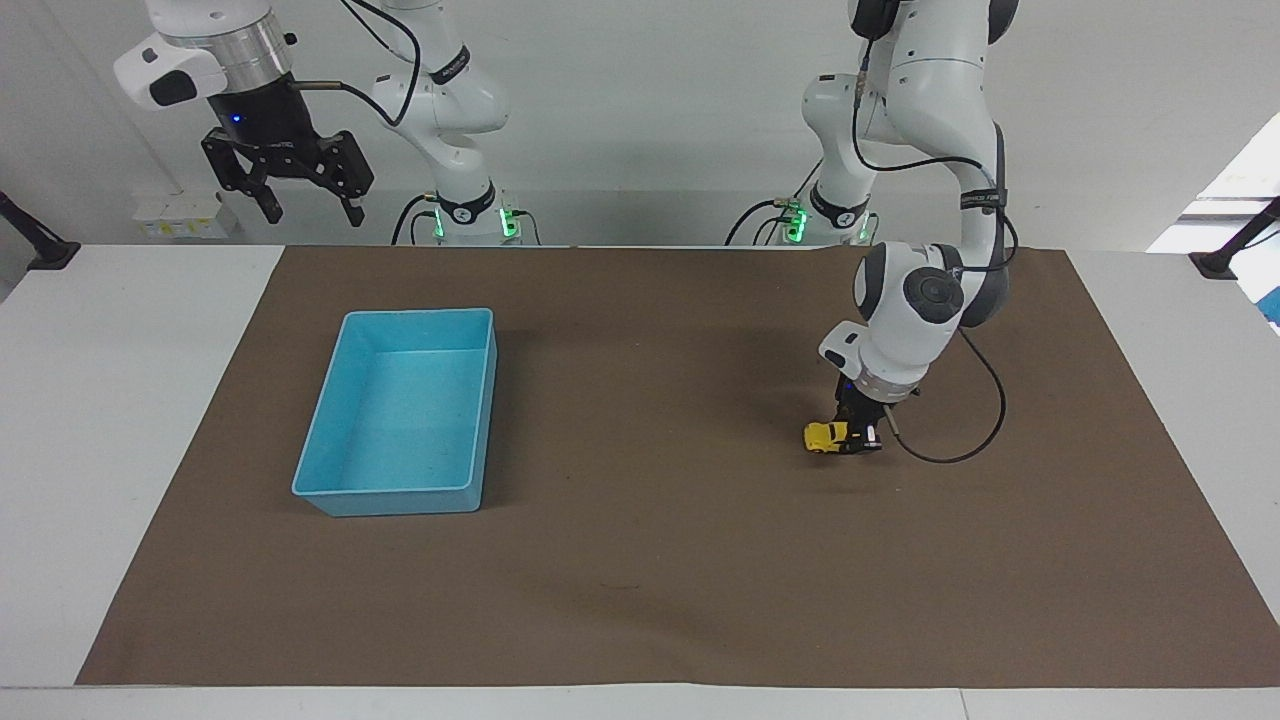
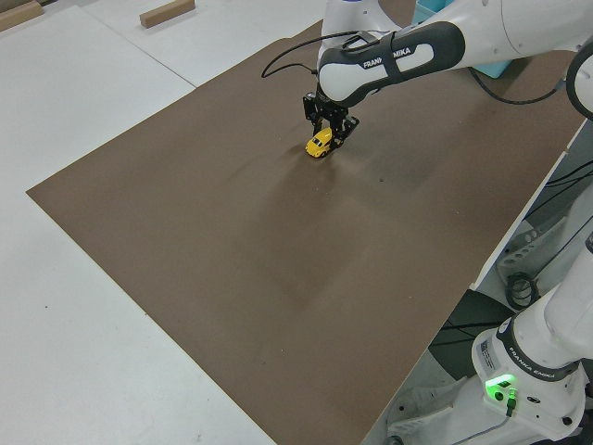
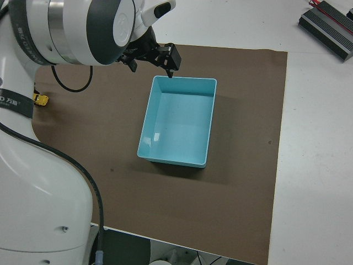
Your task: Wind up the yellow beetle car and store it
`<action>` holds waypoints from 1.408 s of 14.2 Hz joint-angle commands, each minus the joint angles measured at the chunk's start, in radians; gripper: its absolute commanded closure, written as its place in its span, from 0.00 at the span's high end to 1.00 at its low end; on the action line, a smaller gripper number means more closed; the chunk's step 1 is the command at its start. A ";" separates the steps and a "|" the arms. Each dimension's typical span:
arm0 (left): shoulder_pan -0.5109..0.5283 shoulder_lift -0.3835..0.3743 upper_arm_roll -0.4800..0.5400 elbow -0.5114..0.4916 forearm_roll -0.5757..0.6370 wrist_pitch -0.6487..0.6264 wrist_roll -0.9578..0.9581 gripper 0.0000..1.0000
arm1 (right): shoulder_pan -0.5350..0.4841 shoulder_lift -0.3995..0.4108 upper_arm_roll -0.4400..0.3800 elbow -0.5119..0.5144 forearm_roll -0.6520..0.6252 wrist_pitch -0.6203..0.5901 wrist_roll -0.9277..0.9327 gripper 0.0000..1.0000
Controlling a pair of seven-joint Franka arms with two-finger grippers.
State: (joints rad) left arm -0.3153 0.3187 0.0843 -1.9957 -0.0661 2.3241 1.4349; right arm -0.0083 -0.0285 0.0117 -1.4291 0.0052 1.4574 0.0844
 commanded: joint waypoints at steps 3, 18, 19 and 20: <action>0.015 -0.059 -0.001 0.009 0.019 -0.026 0.004 1.00 | -0.012 -0.024 0.005 -0.027 -0.007 0.000 -0.020 1.00; 0.077 -0.179 0.178 0.317 0.019 -0.340 -0.865 1.00 | -0.015 -0.025 0.004 -0.025 -0.004 0.011 -0.021 1.00; 0.079 -0.182 0.180 0.346 0.019 -0.385 -0.925 1.00 | -0.012 -0.024 0.007 -0.025 -0.002 0.014 -0.023 1.00; 0.079 -0.188 0.183 0.371 0.019 -0.429 -0.986 1.00 | -0.004 -0.025 0.010 -0.025 -0.004 0.015 -0.034 1.00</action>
State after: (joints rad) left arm -0.2452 0.1336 0.2697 -1.6880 -0.0637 1.9856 0.5746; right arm -0.0098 -0.0299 0.0099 -1.4290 0.0052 1.4585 0.0819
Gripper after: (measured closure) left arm 0.000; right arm 0.000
